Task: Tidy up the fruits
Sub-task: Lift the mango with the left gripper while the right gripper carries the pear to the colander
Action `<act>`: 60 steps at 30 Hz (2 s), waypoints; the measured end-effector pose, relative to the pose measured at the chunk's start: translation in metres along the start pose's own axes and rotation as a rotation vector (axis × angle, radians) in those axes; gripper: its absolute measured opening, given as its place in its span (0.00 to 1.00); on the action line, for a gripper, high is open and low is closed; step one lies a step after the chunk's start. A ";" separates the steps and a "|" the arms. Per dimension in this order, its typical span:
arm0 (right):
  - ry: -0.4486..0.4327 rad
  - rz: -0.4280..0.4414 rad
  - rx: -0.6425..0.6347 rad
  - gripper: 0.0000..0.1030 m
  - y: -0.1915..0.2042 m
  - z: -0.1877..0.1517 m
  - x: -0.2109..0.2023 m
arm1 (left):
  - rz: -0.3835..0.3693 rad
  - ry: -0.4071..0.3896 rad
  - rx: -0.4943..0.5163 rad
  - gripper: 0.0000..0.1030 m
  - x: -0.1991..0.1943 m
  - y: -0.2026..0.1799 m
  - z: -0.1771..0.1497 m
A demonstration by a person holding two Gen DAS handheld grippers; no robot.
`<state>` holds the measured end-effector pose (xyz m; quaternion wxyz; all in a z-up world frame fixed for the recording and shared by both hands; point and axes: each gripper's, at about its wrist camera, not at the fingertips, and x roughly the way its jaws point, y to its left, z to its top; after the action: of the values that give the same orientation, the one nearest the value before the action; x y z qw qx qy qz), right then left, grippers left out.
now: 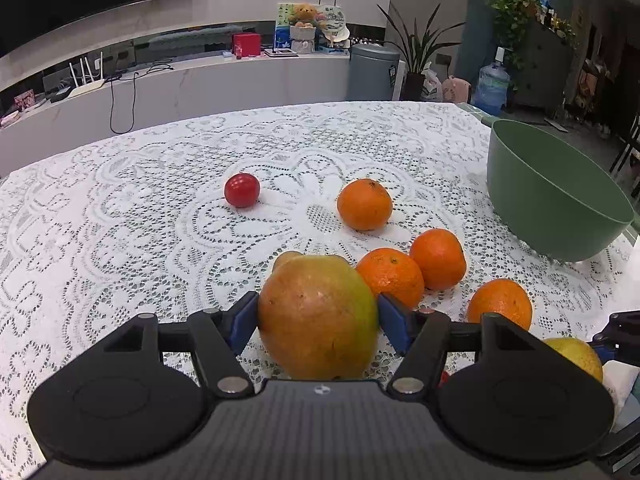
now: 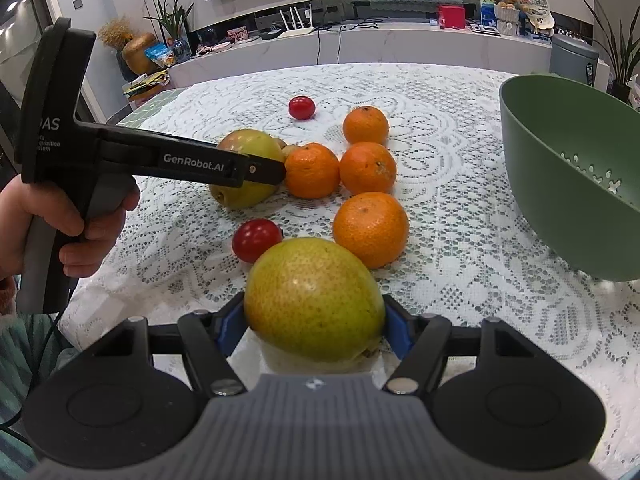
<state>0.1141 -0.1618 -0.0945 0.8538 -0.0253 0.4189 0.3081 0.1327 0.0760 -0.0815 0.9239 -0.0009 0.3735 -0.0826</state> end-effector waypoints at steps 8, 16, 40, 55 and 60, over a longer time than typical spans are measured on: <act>-0.003 -0.005 0.005 0.64 0.000 -0.001 -0.003 | 0.009 -0.007 -0.045 0.71 -0.011 0.002 -0.006; -0.049 -0.015 0.024 0.64 -0.001 0.001 -0.019 | 0.021 -0.047 -0.067 0.71 -0.041 -0.001 -0.007; -0.222 -0.229 0.001 0.64 -0.108 0.057 -0.125 | 0.057 -0.154 0.126 0.71 -0.089 -0.043 0.045; -0.175 -0.260 -0.012 0.64 -0.188 0.090 -0.127 | -0.008 -0.161 0.229 0.71 -0.064 -0.088 0.092; -0.128 -0.226 -0.028 0.64 -0.201 0.098 -0.117 | -0.076 -0.147 0.299 0.71 -0.045 -0.120 0.105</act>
<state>0.2390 -0.3542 0.0114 0.9075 -0.0647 0.3537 0.2170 0.1546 -0.0418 0.0331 0.9348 0.1165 0.2884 -0.1717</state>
